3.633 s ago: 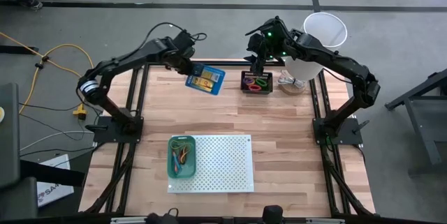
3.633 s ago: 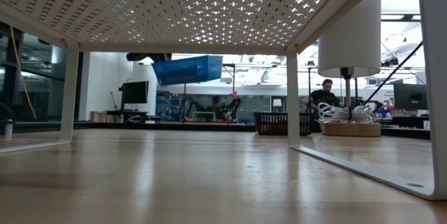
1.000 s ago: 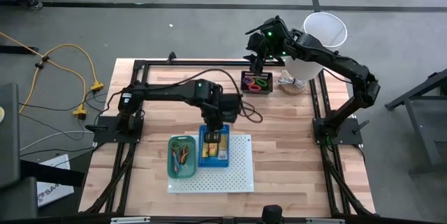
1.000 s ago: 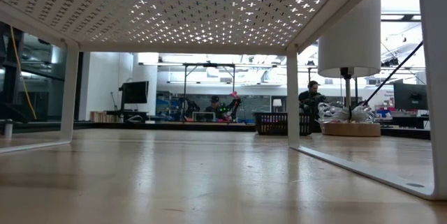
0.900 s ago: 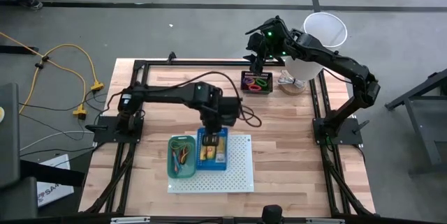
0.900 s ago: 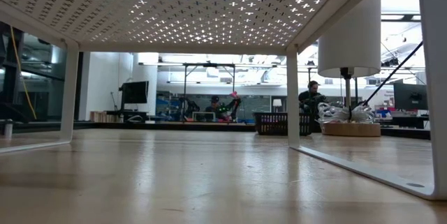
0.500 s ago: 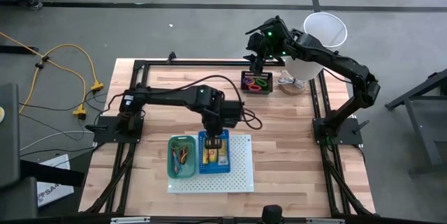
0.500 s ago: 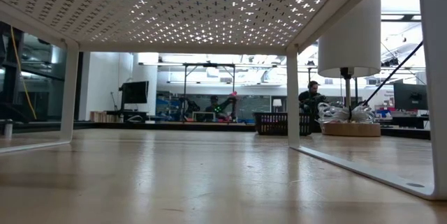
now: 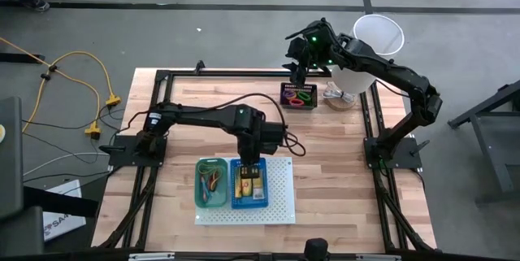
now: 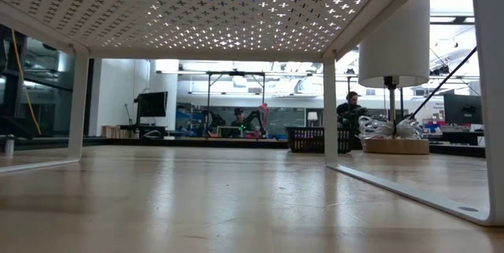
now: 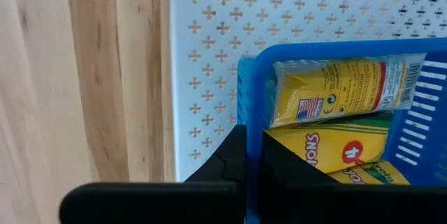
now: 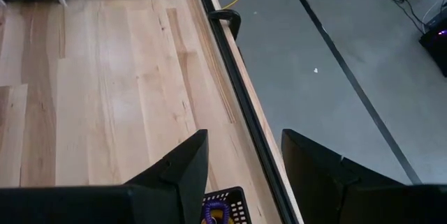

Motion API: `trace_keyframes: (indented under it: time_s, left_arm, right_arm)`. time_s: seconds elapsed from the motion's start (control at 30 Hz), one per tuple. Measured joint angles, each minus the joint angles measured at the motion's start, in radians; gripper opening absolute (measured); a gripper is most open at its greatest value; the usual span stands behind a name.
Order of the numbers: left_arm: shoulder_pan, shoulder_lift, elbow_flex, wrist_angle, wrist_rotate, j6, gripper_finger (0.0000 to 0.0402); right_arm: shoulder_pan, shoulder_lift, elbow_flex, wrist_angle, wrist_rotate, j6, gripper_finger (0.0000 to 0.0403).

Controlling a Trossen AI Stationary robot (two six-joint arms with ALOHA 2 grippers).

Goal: Pick & Place Office Desk Supplies
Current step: Put the blue bin on the shelf

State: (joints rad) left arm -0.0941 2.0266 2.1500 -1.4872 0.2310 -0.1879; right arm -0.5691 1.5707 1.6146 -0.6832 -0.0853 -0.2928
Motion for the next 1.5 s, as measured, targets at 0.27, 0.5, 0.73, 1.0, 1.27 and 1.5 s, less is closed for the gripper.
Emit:
trace_keyframes:
  time_s: [0.27,0.5,0.73,1.0,1.27,1.5]
  left_arm:
    - [-0.022,0.000,0.000,-0.017,0.001,0.000,0.0001]
    - [-0.036,0.000,0.000,-0.023,0.001,0.001,0.0001]
    - [-0.040,0.000,0.000,-0.024,0.002,0.015,0.0001]
    - [-0.040,0.000,0.000,-0.023,0.001,0.016,0.0001]
    - [-0.039,-0.001,0.000,-0.016,-0.001,0.034,0.0016]
    - [-0.039,-0.001,0.000,-0.013,-0.002,0.033,0.0033]
  right_arm:
    - [0.000,0.000,0.000,0.008,0.000,0.000,0.0170]
    - [0.000,0.000,0.000,0.009,0.000,0.000,0.0170]
    - [0.000,0.000,0.000,0.009,0.000,0.000,0.0170]
    - [0.000,0.000,0.000,0.010,0.000,0.000,0.0170]
    - [0.000,0.000,0.000,0.010,0.000,0.000,0.0170]
    - [0.000,0.000,0.000,0.010,0.000,0.000,0.0170]
